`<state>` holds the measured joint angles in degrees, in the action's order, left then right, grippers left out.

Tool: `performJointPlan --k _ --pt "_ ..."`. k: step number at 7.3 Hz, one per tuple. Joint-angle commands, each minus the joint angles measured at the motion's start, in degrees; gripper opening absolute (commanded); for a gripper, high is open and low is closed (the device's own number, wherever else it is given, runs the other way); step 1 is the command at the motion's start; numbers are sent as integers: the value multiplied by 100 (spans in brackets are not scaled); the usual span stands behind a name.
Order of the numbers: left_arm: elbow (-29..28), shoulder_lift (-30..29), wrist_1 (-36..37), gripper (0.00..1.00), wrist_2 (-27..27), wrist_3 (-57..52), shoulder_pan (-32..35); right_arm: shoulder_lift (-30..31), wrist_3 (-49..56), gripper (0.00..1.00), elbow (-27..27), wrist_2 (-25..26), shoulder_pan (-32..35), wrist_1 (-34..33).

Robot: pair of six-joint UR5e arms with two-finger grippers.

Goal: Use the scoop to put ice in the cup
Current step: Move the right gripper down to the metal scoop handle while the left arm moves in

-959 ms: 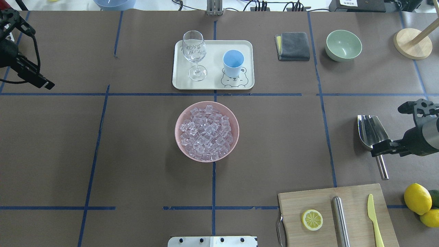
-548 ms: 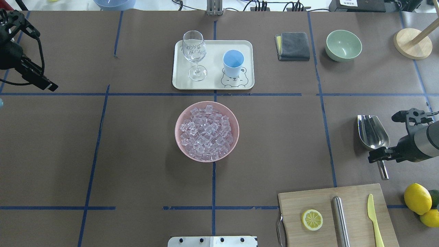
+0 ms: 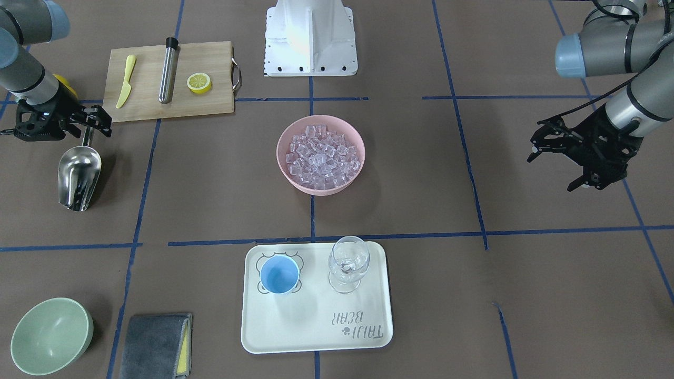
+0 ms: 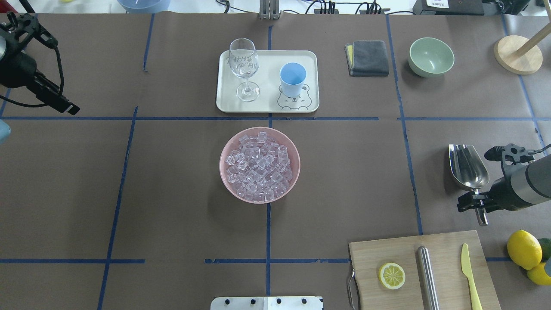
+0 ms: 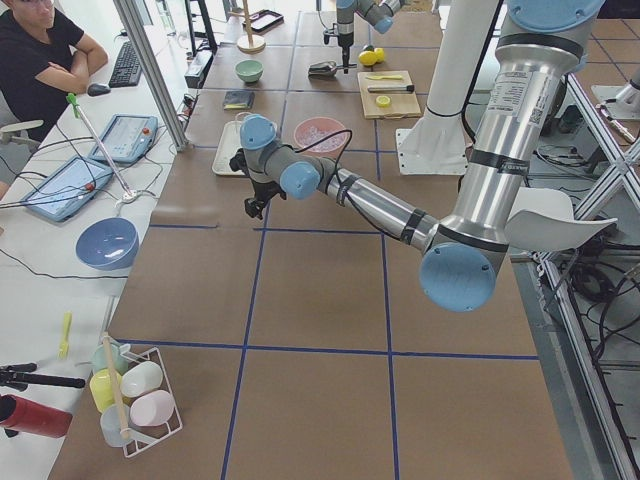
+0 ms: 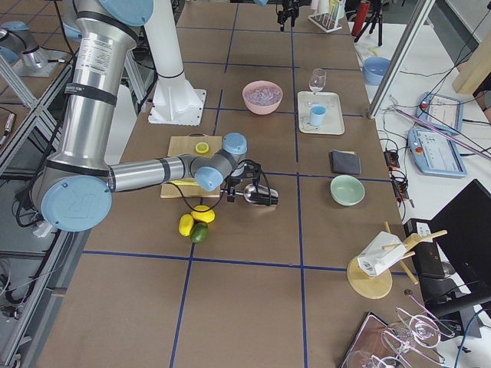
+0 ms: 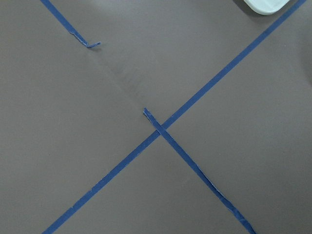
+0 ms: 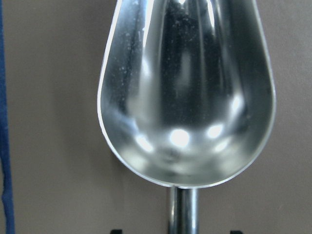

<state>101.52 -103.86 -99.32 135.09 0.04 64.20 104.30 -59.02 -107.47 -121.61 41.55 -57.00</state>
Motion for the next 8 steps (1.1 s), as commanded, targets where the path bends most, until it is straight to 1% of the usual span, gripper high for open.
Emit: performJointPlan --k 1,3,4,5,7,8 --pt "-54 -3 0 100 0 4 -4 2 -31 60 -20 5 -33 23" --pt "-62 -3 0 100 0 4 -4 20 -31 59 -28 14 -24 23" --pt "-71 -3 0 100 0 -13 -13 20 -31 56 -28 14 -16 23" --pt "-80 -12 0 100 0 -22 -13 29 -31 48 -28 66 -24 23" --pt "-71 -29 0 100 0 -22 -13 46 -31 21 -20 84 -16 23" --pt "-71 -55 0 100 -9 -22 -13 46 -31 2 -28 84 -7 23"
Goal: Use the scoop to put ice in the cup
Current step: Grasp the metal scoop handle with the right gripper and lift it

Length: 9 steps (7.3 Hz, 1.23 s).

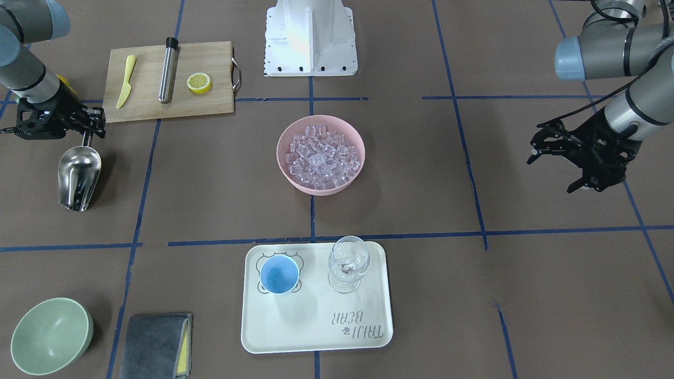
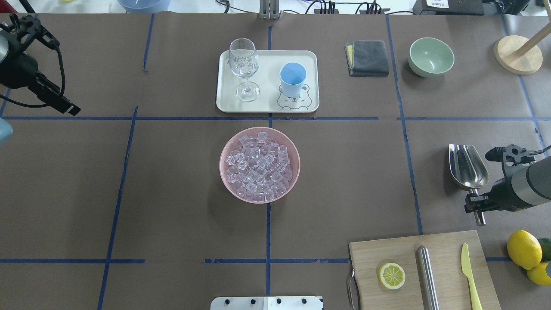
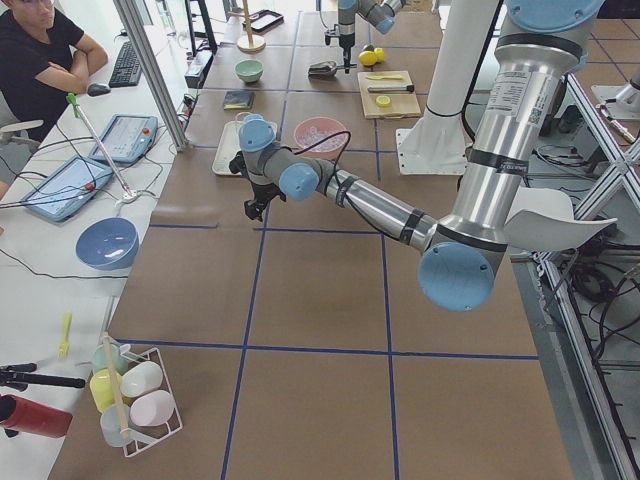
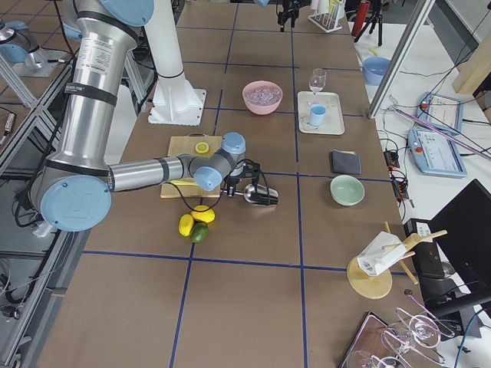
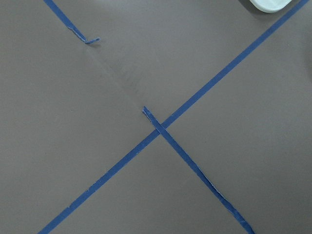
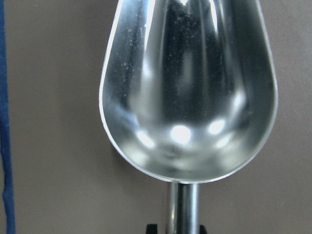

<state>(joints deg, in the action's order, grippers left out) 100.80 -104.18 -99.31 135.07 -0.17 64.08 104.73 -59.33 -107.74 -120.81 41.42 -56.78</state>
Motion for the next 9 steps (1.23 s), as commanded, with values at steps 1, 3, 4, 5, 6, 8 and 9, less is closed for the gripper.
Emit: performJointPlan --k 1,3,4,5,6,8,9 --pt "1 -24 0 100 -7 -1 0 12 9 0 -10 5 7 0" --pt "18 -33 0 100 -15 -1 0 30 87 0 -307 -4 33 0" --pt "19 -41 0 100 -15 -1 0 -5 88 0 -649 48 146 -9" --pt "27 -59 0 100 -15 -1 0 -14 105 0 -878 493 43 -44" --pt "45 -68 0 100 -15 25 0 -57 106 0 -1072 854 -80 -70" --pt "45 -77 0 100 -15 26 0 -573 106 0 -1642 1024 68 -935" --pt "54 -111 0 100 -15 26 0 -794 114 0 -1819 1198 -97 -1158"
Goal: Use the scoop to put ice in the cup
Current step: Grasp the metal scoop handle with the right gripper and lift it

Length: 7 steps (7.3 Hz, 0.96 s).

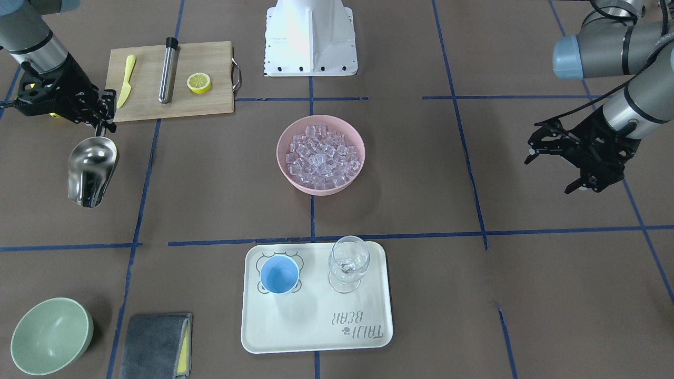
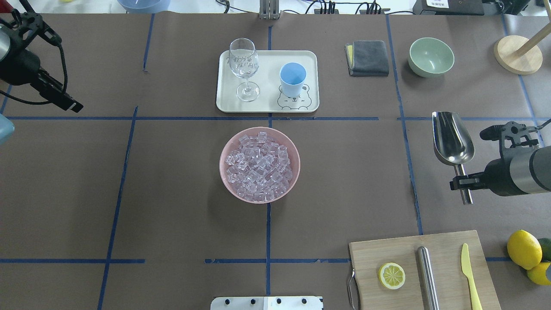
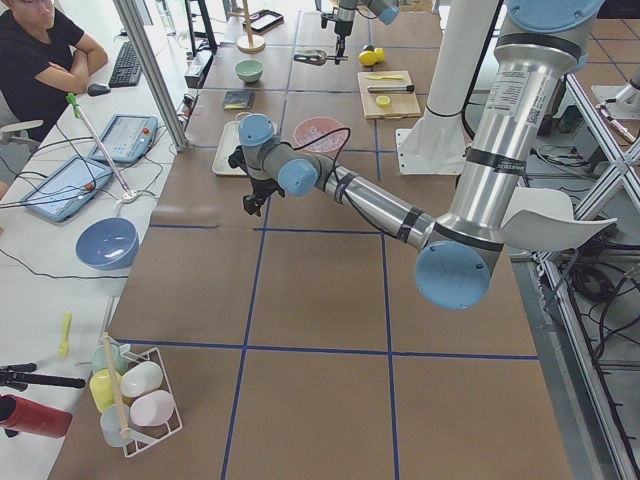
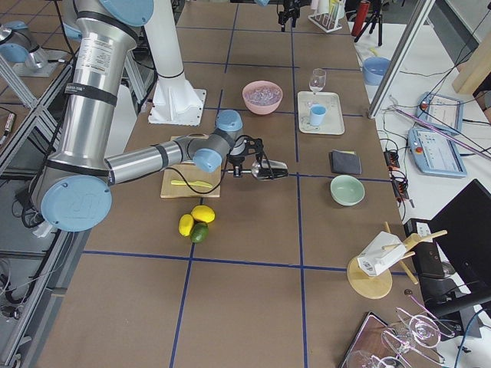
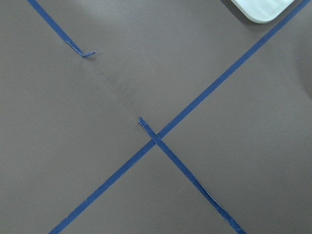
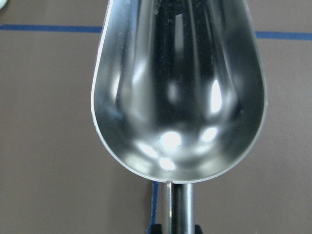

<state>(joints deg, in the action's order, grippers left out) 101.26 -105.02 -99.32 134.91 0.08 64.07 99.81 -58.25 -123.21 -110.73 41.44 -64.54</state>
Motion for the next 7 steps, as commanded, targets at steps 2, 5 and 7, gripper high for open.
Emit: performJointPlan --k 2,5,7 --pt "16 -89 0 100 0 -25 0 -514 1098 0 -326 919 -575 -1553" --pt "-72 -54 -1101 100 -514 -69 -490 -2741 3227 0 -326 922 -444 -5145" --pt "-308 -98 -2183 100 -721 -87 -990 -3152 4998 0 -256 852 -182 -5762"
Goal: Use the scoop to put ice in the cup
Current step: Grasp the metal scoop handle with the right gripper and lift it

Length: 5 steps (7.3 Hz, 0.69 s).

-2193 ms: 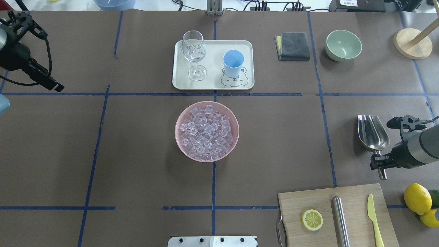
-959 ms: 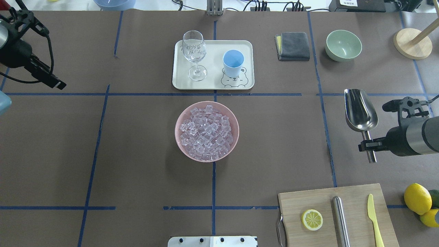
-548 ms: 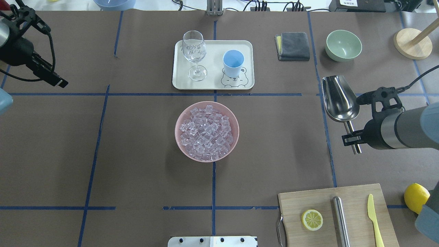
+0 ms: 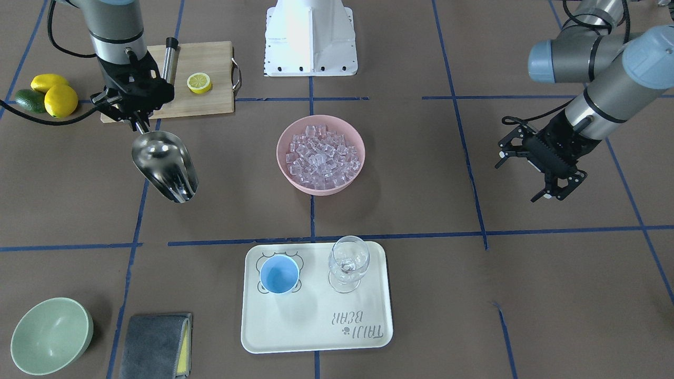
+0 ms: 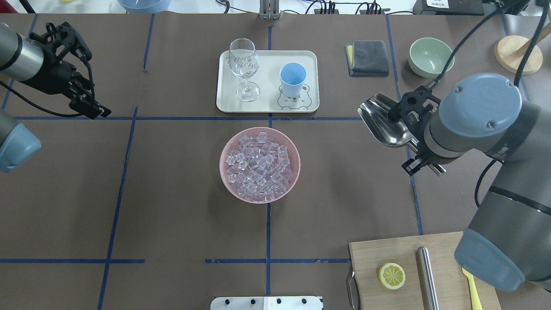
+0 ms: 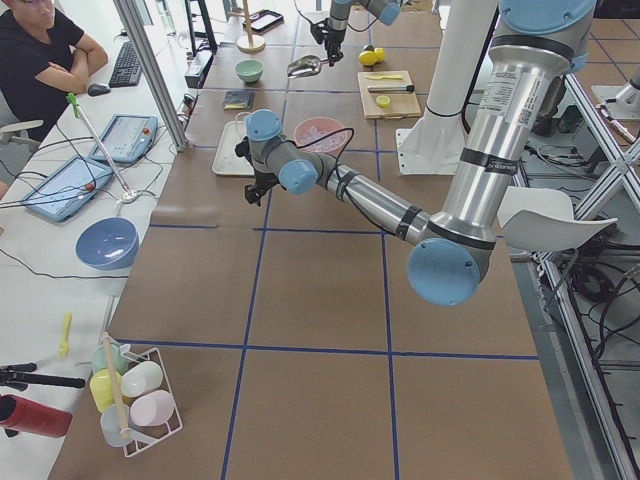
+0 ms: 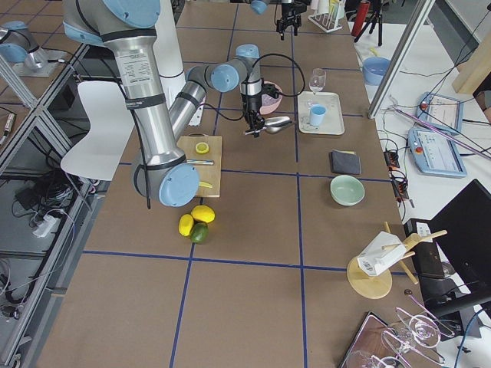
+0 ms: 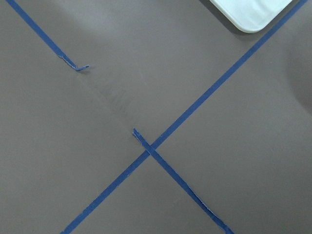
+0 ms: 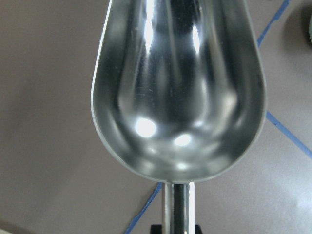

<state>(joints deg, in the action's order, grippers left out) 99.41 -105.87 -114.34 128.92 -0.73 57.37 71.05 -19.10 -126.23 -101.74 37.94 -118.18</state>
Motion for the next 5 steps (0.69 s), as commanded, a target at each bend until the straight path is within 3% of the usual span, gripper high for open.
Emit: performJointPlan --k 1,3,5 --pt "-141 -47 -1103 100 -121 3 -523 -275 1849 0 63 -65 318 -408" --pt "-185 -83 -1744 100 -174 -32 -1094 -302 2742 0 55 -66 433 -434" --pt "-762 -92 -3271 100 -156 46 -1280 -608 2937 0 125 -74 425 -845"
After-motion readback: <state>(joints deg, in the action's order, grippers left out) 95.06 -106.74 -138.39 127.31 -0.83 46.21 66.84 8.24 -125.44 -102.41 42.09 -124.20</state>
